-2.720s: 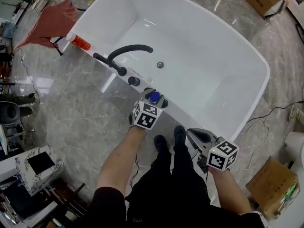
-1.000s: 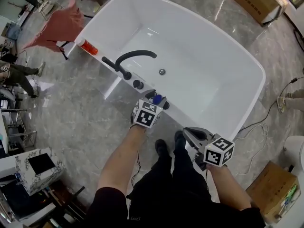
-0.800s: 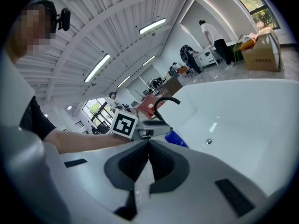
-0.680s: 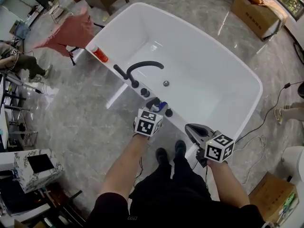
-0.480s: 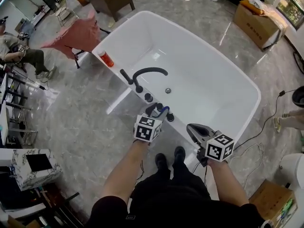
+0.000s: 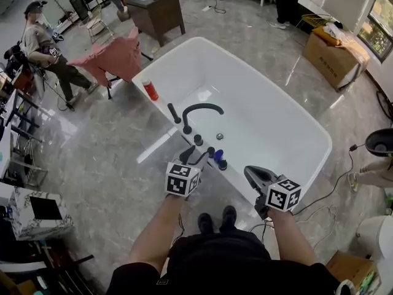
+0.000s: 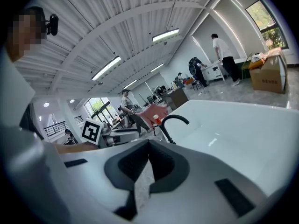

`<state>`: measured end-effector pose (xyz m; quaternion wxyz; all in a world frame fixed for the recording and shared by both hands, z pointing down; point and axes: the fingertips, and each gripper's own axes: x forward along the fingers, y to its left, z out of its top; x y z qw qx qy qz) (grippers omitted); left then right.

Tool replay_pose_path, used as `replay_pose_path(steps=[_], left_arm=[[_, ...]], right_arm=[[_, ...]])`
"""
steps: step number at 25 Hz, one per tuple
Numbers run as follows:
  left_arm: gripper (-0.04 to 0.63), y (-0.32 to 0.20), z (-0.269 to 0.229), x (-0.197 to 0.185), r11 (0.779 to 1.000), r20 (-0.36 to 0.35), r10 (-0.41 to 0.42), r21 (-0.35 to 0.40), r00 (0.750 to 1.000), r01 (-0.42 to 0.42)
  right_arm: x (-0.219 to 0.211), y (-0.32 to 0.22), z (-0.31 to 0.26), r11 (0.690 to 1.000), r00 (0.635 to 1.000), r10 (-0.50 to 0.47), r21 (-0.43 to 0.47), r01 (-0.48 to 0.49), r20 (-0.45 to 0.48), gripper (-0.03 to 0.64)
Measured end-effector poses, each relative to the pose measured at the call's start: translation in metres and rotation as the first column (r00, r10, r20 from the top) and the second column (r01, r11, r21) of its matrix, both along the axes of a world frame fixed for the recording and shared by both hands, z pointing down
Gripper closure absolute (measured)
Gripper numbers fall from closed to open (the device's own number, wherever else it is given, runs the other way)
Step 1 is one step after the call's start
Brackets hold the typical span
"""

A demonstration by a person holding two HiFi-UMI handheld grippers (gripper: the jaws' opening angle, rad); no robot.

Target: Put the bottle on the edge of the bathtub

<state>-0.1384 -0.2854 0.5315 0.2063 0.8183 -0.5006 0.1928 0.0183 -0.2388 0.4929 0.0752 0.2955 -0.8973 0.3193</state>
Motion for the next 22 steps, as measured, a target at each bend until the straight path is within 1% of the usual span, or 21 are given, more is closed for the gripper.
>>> replay_pose_path(steps=[5,9,14,19,22], left_arm=[[0.397,0.018,-0.026,-0.027,0.996,-0.01,-0.067,0.051,0.998,0.068],[0.405,0.027,-0.05,-0.042,0.99,-0.023,-0.103,0.095,0.994,0.105],[0.422,0.04,-0.084,-0.063,0.979,-0.004,-0.135,0.151,0.991,0.134],[0.473,0.052,-0.117,-0.08,0.964,0.043,-0.155,0.226,0.987,0.142],[0.516,0.059,-0.132,-0.083,0.957,0.016,-0.151,0.254,0.988,0.142]], right_arm=[[-0.005,-0.004,-0.021,0.998,1.0,-0.003,0.056,0.003,-0.002,0.606],[-0.008,-0.009,-0.041,0.994,1.0,-0.008,0.106,0.008,-0.003,0.606],[-0.013,-0.01,-0.063,0.988,1.0,-0.015,0.154,0.014,0.002,0.606],[-0.015,-0.014,-0.083,0.978,1.0,-0.007,0.209,0.006,0.002,0.606],[-0.018,-0.014,-0.097,0.961,1.0,-0.012,0.277,0.016,-0.018,0.606]])
